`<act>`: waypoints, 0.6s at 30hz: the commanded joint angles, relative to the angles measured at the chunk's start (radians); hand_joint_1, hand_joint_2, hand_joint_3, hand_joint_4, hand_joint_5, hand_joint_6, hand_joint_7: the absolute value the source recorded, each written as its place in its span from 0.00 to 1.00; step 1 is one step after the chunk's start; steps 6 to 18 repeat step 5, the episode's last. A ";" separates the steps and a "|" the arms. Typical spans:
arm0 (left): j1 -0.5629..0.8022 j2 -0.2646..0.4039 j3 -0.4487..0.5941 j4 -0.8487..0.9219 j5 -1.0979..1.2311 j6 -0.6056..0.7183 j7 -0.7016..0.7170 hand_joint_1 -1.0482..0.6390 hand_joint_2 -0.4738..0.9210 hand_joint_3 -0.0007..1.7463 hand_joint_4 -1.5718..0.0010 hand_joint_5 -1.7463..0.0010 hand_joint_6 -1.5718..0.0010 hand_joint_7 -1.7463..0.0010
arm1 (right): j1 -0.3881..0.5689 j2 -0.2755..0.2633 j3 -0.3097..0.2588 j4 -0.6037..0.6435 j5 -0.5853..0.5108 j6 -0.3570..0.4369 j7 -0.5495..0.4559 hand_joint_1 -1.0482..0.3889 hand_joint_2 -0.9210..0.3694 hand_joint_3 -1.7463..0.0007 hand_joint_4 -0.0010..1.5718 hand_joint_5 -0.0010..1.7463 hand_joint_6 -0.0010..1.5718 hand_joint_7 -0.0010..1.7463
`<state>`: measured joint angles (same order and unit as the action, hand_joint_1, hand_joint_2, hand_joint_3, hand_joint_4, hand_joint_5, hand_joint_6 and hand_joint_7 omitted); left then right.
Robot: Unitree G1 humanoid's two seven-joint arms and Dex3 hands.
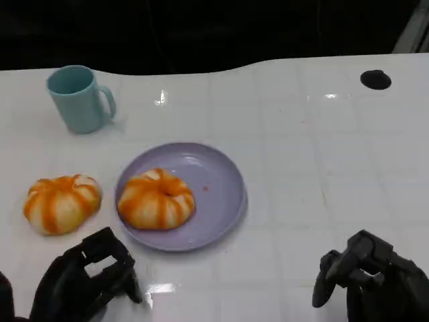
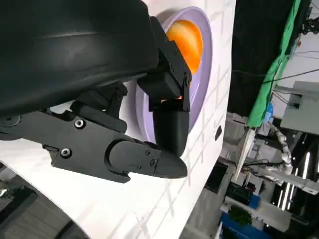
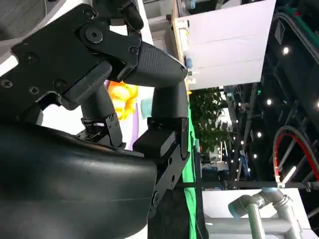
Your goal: Grasp the bread from the table and place it into the plate.
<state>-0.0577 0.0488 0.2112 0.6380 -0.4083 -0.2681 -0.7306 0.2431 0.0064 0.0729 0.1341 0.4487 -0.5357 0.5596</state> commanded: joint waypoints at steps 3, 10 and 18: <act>0.010 0.019 0.008 0.024 0.004 0.008 0.003 0.32 1.00 0.10 0.50 0.03 0.55 0.18 | -0.006 0.009 -0.029 0.006 -0.013 0.002 -0.003 0.39 0.28 0.44 0.42 1.00 0.45 0.77; 0.012 0.020 0.006 0.020 0.007 0.009 0.007 0.32 1.00 0.10 0.50 0.03 0.55 0.18 | -0.007 0.012 -0.033 0.006 -0.020 0.003 -0.007 0.38 0.28 0.43 0.42 1.00 0.44 0.78; 0.012 0.020 0.006 0.020 0.007 0.009 0.007 0.32 1.00 0.10 0.50 0.03 0.55 0.18 | -0.007 0.012 -0.033 0.006 -0.020 0.003 -0.007 0.38 0.28 0.43 0.42 1.00 0.44 0.78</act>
